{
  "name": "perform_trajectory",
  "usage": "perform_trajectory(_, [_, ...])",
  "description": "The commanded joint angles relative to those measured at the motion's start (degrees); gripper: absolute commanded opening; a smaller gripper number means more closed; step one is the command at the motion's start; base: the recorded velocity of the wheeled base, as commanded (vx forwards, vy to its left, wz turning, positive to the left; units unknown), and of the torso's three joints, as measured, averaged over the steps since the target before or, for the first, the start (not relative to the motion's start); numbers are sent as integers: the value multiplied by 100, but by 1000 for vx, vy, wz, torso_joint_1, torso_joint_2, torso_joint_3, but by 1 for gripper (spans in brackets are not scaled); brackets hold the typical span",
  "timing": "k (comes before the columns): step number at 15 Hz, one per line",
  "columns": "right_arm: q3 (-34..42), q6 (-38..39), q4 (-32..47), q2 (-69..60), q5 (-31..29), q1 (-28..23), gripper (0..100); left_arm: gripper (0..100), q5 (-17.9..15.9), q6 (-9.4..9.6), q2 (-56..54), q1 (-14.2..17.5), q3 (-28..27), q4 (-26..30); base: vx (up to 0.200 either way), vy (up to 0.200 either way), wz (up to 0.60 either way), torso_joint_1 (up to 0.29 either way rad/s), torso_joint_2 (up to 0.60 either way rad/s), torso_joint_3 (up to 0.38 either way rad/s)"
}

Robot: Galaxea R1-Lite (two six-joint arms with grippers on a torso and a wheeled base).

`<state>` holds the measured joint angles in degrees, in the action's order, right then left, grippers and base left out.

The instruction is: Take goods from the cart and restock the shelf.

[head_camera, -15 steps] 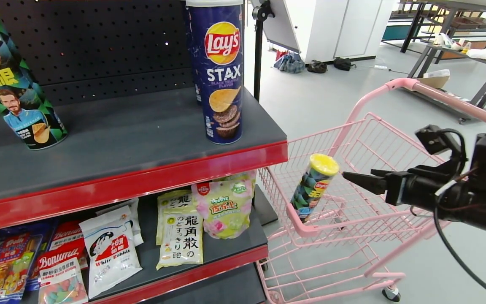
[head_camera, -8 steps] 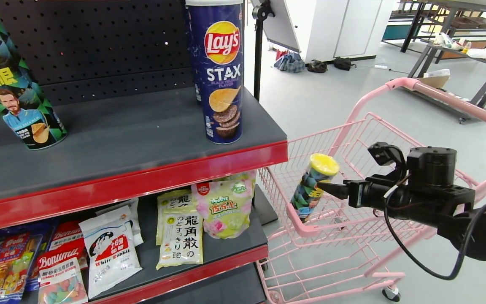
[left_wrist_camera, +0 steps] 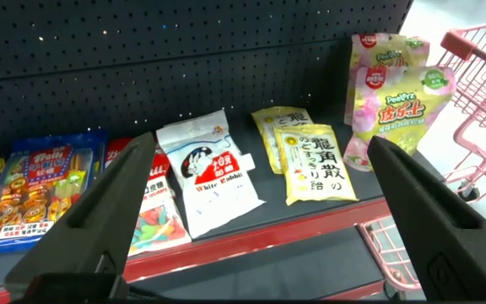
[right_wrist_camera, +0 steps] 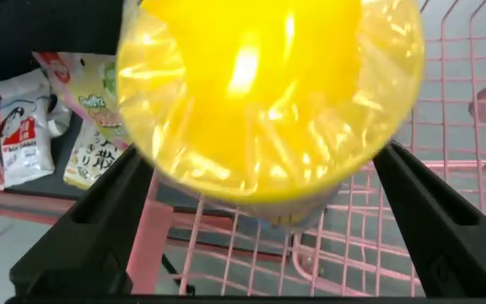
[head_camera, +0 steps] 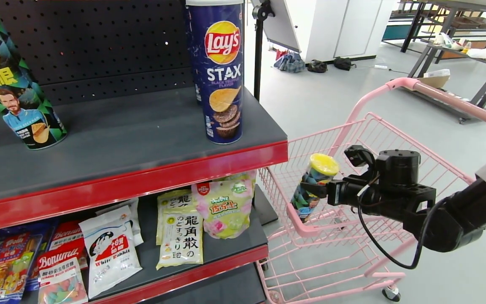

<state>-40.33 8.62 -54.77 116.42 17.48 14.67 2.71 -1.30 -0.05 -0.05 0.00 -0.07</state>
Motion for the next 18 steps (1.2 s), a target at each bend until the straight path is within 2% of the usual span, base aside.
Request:
perform_trajectory(1, [-177,8,-324,452,-87,45,100,100,2,-1,5,-4,0,-1,0,0,0,0,0,0])
perform_trajectory(8, [-485,61,-367,707,-113,89,100,100,2,-1,5,5,0,-1,0,0,0,0,0,0])
perform_trajectory(9, [-494,79,-359,707,-113,89,0,100,2,-1,5,-4,0,-1,0,0,0,0,0,0])
perform_trajectory(15, [-599,114,-297,250,-263,80,0,100,2,-1,5,-4,0,-1,0,0,0,0,0,0])
perform_trajectory(17, [-898,-141,81,-357,-307,-148,0,100,2,-1,5,5,0,-1,0,0,0,0,0,0])
perform_trajectory(18, [-1118,-510,854,-1130,-333,-403,0,100,2,-1,5,5,0,-1,0,0,0,0,0,0])
